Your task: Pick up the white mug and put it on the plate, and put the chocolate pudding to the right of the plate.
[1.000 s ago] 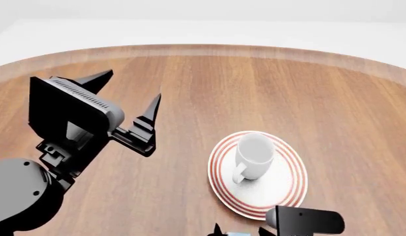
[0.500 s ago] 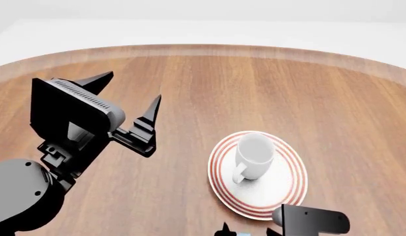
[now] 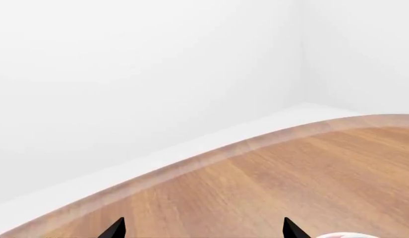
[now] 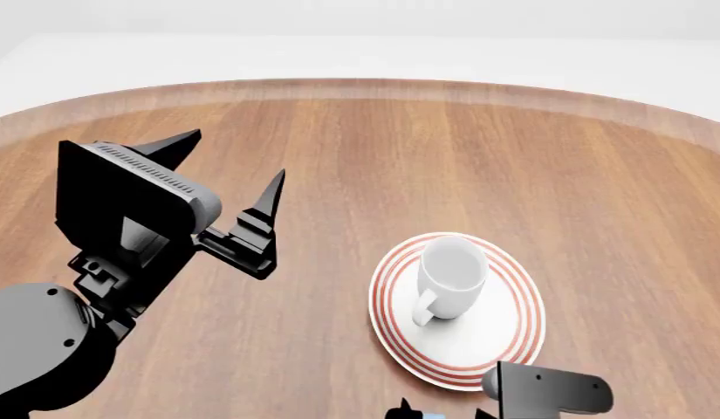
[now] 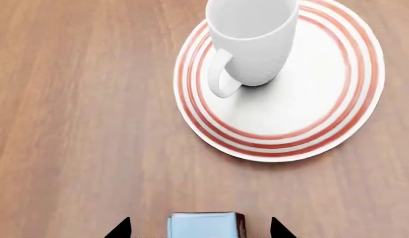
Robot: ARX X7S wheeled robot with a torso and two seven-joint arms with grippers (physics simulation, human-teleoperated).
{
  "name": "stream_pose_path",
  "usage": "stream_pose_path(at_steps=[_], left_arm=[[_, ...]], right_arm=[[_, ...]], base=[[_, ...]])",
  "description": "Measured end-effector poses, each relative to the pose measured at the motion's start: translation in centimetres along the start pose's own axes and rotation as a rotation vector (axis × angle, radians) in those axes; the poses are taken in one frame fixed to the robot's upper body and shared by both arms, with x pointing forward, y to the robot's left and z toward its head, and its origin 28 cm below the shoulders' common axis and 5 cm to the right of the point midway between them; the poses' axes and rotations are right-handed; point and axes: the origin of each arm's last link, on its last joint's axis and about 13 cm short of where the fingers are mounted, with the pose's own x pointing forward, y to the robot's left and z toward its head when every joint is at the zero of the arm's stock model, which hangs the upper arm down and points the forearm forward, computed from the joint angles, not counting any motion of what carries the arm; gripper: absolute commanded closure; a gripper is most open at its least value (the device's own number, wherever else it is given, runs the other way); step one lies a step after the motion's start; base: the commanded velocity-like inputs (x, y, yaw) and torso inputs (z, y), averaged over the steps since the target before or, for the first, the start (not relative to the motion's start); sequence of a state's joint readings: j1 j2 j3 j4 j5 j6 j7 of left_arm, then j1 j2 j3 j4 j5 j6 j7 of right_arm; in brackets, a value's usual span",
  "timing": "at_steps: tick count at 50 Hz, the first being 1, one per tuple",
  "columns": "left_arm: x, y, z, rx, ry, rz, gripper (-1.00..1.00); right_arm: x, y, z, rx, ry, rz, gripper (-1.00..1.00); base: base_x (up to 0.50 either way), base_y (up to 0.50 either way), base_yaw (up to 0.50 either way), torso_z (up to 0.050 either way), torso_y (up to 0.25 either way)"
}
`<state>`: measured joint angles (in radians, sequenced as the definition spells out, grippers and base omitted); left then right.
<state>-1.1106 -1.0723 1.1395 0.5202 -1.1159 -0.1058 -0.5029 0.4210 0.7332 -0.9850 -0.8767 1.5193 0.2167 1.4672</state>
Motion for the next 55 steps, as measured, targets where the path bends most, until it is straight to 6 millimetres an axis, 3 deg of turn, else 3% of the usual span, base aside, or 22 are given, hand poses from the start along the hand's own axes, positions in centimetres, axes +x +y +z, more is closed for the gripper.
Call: stream_pose_path(at_steps=[55], left_arm=[[-0.1,0.1,-0.6,-0.018,0.013,0.014,-1.00]], right_arm=[[2.2,-0.5,-2.5,-0.025,0.131,-0.024,-1.00]], base=[[0.00,0.00,0.00,0.000,0.000]])
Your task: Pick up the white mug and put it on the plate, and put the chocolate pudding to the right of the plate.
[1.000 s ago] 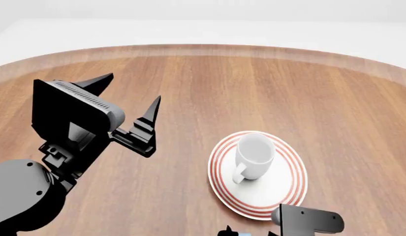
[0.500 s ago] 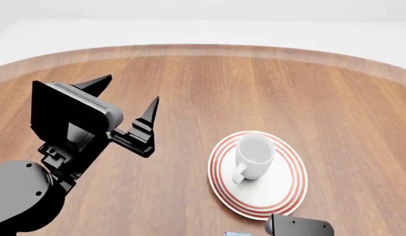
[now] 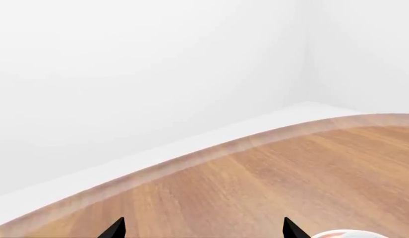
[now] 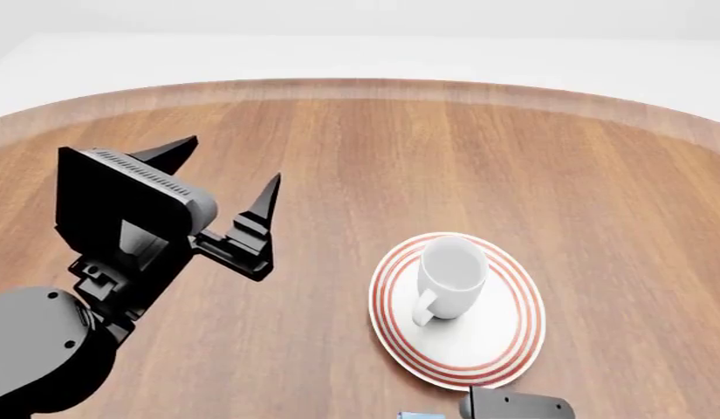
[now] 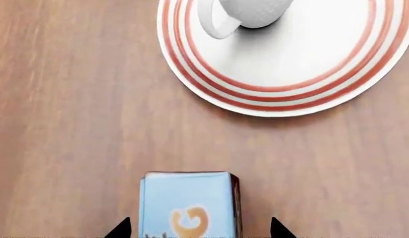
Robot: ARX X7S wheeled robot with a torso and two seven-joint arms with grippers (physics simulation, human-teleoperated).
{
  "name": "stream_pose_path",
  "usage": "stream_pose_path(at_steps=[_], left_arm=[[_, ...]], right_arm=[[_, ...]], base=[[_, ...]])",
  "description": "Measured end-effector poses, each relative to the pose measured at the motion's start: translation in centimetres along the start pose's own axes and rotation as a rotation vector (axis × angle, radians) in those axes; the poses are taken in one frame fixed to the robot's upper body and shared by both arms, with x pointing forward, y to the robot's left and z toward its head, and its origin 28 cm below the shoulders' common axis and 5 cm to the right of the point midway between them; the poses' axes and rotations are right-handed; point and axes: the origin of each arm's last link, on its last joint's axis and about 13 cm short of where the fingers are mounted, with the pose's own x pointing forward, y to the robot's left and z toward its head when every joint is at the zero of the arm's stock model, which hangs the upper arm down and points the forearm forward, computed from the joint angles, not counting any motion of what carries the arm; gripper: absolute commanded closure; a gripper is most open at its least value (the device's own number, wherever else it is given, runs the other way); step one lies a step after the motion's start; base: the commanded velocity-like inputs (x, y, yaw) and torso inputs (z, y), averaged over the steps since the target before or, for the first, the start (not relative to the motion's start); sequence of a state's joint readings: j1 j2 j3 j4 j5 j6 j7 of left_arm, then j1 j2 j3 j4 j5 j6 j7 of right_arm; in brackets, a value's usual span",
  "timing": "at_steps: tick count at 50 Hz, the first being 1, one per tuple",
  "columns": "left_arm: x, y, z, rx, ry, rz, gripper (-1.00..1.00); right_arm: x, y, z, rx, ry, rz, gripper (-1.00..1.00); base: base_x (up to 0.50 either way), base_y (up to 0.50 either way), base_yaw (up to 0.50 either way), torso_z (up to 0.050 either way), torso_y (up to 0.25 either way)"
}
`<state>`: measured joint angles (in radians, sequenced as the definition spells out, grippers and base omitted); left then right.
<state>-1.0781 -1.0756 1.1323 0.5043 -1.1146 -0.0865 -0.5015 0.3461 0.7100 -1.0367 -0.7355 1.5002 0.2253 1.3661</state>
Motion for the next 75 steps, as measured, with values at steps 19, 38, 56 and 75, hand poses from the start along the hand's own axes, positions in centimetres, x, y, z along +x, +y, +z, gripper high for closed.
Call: stream_pose_path(at_steps=[19,38,56,75], left_arm=[[0.0,0.1,-0.1,0.001,0.001,0.004,-1.00],[0.1,0.1,-0.3,0.001,0.007,0.006,-1.00],[0.0,0.1,-0.5,0.000,0.009,0.007,-1.00],[-0.1,0.2,-0.5,-0.004,0.011,0.016,-1.00]], right_arm=[[0.7,0.1,-0.6,-0.020,0.027,0.002,-1.00],[1.3,0.0,-0.8,-0.040,0.025,-0.014,1.00],[1.0,-0.1,-0.3,-0.053,-0.004,0.000,1.00],[-3.0,-0.7,3.0,-0.038,-0.081,0.103,1.00]], base=[[0.00,0.00,0.00,0.000,0.000],[0.00,0.00,0.00,0.000,0.000],[0.00,0.00,0.00,0.000,0.000],[0.00,0.00,0.00,0.000,0.000]])
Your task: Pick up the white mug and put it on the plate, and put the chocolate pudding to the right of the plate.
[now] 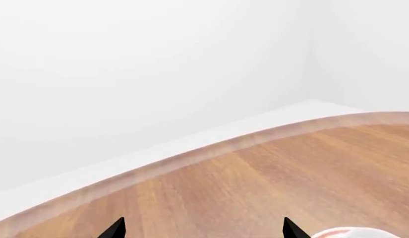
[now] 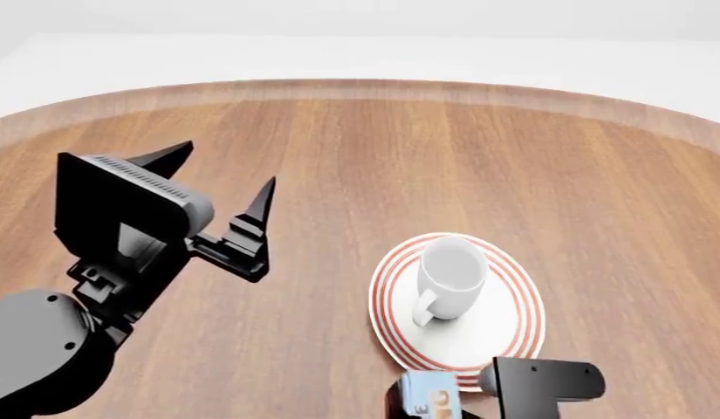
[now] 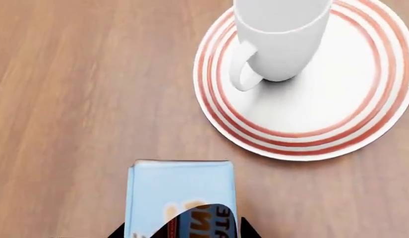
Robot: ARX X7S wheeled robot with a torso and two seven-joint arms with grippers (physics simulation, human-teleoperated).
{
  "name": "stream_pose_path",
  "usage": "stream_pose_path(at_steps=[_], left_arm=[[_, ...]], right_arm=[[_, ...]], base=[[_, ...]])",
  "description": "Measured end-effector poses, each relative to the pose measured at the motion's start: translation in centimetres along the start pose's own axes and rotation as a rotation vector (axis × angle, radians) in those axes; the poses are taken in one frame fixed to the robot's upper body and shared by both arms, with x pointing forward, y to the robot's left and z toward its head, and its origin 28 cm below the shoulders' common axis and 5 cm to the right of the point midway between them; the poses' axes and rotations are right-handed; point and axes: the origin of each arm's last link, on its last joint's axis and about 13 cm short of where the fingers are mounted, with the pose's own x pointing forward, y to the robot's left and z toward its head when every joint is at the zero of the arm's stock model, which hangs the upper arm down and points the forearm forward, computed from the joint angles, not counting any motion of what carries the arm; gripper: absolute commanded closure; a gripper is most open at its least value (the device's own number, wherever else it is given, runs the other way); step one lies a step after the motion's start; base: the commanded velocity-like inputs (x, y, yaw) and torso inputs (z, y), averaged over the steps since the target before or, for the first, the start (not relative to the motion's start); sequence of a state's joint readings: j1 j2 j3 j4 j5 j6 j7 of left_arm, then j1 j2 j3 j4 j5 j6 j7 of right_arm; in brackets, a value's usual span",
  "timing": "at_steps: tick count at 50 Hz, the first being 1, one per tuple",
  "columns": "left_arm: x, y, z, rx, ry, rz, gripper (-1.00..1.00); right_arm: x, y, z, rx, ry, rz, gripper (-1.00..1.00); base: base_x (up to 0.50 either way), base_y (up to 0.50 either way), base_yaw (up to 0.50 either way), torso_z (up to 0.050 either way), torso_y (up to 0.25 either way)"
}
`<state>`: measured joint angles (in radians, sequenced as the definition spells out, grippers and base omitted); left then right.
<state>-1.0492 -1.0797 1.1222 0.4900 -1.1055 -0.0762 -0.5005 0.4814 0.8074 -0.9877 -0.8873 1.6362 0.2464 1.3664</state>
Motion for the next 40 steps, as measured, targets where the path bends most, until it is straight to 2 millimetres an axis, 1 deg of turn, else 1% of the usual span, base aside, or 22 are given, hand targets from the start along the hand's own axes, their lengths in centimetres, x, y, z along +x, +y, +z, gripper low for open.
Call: stream_pose_path(at_steps=[11,18,31,40], left_arm=[[-0.1,0.0,0.1,0.000,-0.001,0.004,-1.00],[-0.1,0.1,0.2,0.004,-0.001,0.007,-1.00],[-0.2,0.1,0.2,0.011,0.002,0.017,-1.00],[-0.1,0.0,0.2,0.013,0.002,0.016,-1.00]], right_arm=[[-2.3,-0.9,2.4,-0.043,-0.065,0.043,1.00],[-3.5,-2.1,3.9,-0.074,-0.128,0.005,1.00],[-5.3,-5.6,6.0,-0.115,-0.239,-0.216,1.00],[-6.1,-7.1,7.6,-0.152,-0.336,-0.385,1.00]], base=[[0.00,0.00,0.00,0.000,0.000],[0.00,0.00,0.00,0.000,0.000],[0.00,0.00,0.00,0.000,0.000],[0.00,0.00,0.00,0.000,0.000]])
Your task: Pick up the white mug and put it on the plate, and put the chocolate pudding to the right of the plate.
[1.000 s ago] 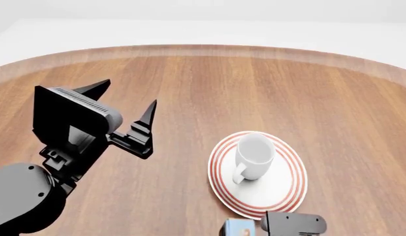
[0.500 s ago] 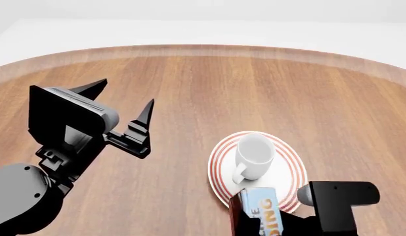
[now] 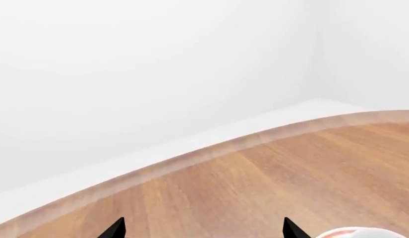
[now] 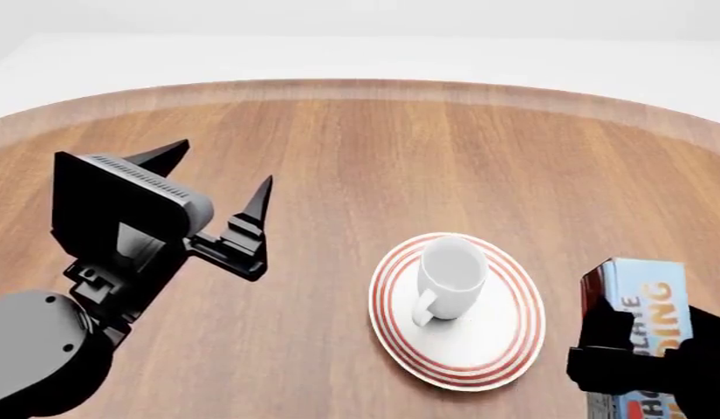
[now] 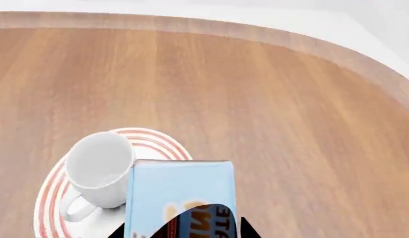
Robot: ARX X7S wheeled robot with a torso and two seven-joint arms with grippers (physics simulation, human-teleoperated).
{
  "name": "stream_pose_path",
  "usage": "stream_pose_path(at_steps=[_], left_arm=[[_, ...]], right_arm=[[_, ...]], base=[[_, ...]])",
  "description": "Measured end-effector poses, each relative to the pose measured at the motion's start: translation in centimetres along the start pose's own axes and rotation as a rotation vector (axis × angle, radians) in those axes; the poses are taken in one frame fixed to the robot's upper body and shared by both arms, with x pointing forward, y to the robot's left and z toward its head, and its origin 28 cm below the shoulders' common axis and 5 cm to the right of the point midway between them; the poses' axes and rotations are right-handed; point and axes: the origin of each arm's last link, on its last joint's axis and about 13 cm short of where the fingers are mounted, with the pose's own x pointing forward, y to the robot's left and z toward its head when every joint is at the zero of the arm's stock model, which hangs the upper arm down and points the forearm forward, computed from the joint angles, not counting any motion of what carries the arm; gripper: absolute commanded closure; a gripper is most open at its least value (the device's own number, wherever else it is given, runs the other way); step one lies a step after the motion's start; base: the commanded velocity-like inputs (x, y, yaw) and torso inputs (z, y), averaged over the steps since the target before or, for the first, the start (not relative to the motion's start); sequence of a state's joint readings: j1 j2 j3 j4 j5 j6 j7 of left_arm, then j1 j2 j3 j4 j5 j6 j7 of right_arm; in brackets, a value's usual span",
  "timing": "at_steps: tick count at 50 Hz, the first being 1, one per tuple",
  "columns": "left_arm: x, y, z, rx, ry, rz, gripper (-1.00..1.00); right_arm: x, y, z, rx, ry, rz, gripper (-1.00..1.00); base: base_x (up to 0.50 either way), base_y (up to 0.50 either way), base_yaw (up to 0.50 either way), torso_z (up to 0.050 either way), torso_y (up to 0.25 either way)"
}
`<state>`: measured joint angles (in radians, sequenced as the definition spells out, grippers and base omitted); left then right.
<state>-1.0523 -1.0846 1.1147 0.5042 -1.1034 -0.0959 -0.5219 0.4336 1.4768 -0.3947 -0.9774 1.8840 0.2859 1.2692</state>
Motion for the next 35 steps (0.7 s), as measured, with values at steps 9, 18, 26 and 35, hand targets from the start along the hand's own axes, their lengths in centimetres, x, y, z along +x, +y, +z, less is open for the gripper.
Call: stream_pose_path(at_steps=[9,18,26,35], left_arm=[[0.1,-0.1,-0.1,0.001,0.000,-0.002,-1.00],[0.1,-0.2,-0.2,-0.001,-0.002,-0.006,-1.00],[0.3,-0.4,-0.3,-0.003,-0.001,-0.013,-1.00],[0.5,-0.6,-0.5,-0.004,0.002,-0.024,-1.00]], right_arm=[[0.8,-1.3,1.2,-0.054,-0.099,-0.137,1.00],[1.8,-2.5,2.7,-0.111,-0.248,-0.225,1.00],[2.5,-3.5,4.0,-0.168,-0.369,-0.242,1.00],[3.7,-4.4,5.5,-0.242,-0.445,-0.224,1.00]], base=[[0.00,0.00,0.00,0.000,0.000],[0.00,0.00,0.00,0.000,0.000],[0.00,0.00,0.00,0.000,0.000],[0.00,0.00,0.00,0.000,0.000]])
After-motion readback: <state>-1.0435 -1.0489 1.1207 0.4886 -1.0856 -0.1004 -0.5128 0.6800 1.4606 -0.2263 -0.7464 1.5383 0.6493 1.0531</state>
